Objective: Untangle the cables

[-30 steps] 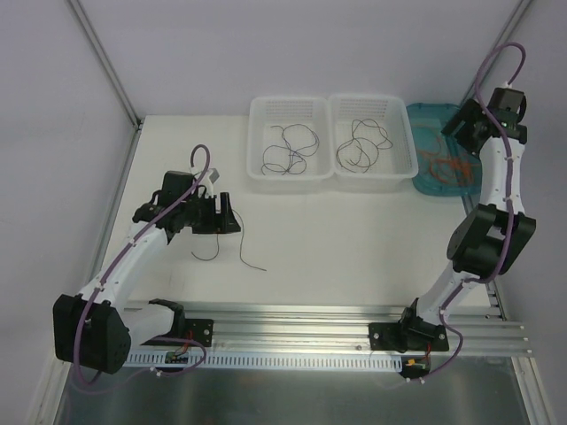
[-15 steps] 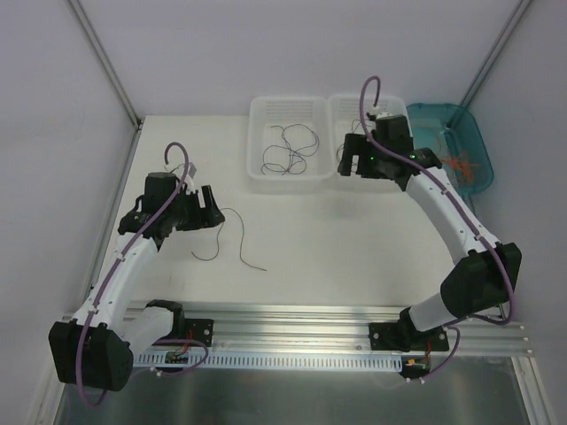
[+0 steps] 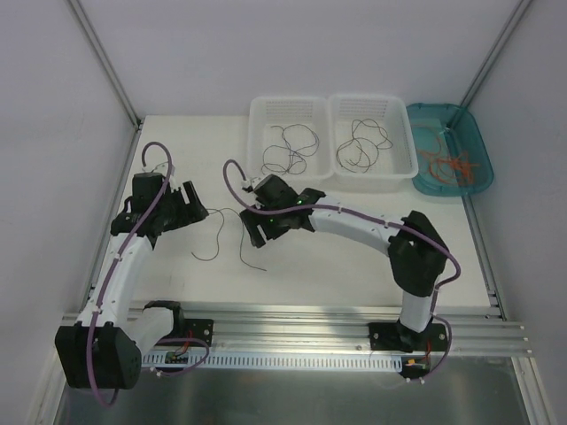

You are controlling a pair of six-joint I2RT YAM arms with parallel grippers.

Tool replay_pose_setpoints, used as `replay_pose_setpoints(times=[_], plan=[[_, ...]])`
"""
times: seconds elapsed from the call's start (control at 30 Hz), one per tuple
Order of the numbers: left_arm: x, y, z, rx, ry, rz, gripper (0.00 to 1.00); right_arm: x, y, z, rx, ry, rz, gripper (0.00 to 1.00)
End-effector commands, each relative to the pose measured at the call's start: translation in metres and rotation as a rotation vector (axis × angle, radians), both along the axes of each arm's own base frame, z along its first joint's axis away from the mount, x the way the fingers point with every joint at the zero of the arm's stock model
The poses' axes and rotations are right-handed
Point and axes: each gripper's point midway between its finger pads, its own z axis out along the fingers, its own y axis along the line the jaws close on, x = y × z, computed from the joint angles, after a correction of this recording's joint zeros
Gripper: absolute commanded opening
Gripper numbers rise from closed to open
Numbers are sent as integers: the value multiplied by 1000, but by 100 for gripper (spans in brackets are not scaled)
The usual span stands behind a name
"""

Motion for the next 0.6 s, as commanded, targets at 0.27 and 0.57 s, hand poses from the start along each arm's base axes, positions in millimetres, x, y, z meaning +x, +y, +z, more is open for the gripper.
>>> replay_pose_setpoints(times=[0.27,0.57], plan=[[2,3,-4,-22,22,22,71,-43,69,-45,-11,72,164,64],[2,2,-4,-29,25,15,71,-61,71,-84,-98,128,197,51]])
